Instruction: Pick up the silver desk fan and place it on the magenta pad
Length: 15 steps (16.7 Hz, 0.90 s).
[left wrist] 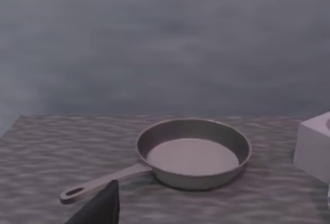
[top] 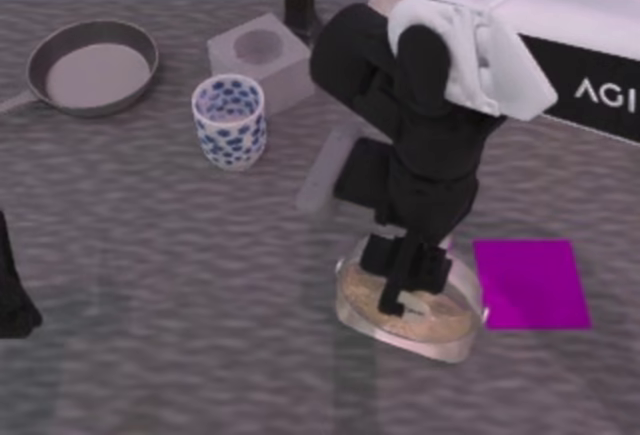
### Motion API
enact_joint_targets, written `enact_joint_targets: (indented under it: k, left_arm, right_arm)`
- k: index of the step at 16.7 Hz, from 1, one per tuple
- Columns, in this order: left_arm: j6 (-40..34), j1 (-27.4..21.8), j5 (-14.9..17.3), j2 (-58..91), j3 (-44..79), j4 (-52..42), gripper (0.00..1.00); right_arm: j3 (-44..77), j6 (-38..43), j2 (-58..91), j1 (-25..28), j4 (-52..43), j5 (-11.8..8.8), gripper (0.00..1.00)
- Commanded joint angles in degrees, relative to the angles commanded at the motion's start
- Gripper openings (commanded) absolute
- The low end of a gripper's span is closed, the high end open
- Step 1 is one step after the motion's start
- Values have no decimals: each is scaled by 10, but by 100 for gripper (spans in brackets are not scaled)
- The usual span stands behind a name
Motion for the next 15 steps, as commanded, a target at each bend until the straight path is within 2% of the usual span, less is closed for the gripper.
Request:
enact_joint_targets:
  k: [8, 15]
  left_arm:
    - [0, 0, 0, 0, 0, 0, 100]
    - [0, 0, 0, 0, 0, 0, 100]
  right_arm:
    - [107, -1, 1, 4, -107, 0, 0]
    - [104, -21, -5, -8, -112, 0, 0]
